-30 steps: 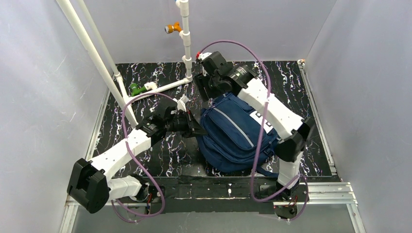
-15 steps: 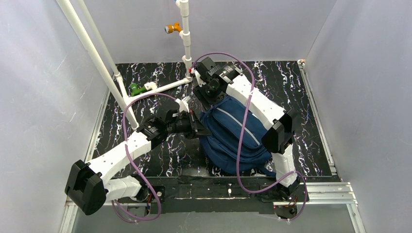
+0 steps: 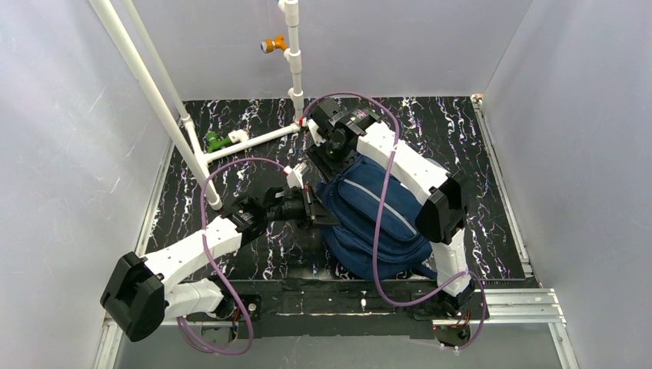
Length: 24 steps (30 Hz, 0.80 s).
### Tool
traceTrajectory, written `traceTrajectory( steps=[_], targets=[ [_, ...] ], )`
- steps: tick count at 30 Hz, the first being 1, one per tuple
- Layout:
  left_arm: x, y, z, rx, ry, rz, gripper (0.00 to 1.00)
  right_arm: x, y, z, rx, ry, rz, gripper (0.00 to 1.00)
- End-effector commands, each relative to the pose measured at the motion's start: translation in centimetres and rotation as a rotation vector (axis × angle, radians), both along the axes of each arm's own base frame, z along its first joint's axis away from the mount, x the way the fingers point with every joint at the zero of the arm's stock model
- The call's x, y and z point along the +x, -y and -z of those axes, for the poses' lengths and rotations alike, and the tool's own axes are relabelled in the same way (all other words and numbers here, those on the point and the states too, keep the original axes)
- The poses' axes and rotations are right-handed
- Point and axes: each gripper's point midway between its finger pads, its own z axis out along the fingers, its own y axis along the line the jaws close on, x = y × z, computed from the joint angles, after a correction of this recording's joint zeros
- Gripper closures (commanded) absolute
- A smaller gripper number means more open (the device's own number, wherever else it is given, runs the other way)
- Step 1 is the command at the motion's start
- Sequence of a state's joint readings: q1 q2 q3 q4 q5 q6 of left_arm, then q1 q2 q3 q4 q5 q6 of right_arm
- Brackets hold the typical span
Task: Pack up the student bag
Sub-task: Zip the student bag at the center of the board.
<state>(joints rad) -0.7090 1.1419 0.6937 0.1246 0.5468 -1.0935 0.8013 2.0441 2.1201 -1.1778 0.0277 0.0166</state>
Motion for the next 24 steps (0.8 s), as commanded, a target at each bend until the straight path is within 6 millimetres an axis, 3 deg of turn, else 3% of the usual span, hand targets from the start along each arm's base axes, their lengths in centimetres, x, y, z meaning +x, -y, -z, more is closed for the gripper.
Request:
traceTrajectory(
  steps=[1, 7, 14, 19, 24],
  targets=[
    [-2.1, 0.5, -7.2, -0.218, 0.168, 0.110, 1.00, -2.2, -0.1, -1.8, 0.063, -0.020, -0.099, 0.41],
    [-2.4, 0.3, -6.7, -0.214, 0.157, 0.116, 1.00, -2.4, 0.2, -0.7, -0.002, 0.005, -0.184, 0.38],
    [-1.7, -0.4, -6.3, -0.209, 0.143, 0.077, 1.00, -2.6, -0.2, 0.5, -0.049, -0.004, -0.244, 0.47],
    [-1.0, -1.0, -6.1, -0.203, 0.136, 0.056, 1.00, -3.1, 0.2, 0.6, -0.060, -0.013, -0.250, 0.44],
    [-0.9, -1.0, -5.9, -0.195, 0.133, 0.059, 1.00, -3.8, 0.0, 0.5, -0.034, -0.032, -0.261, 0.53]
  ],
)
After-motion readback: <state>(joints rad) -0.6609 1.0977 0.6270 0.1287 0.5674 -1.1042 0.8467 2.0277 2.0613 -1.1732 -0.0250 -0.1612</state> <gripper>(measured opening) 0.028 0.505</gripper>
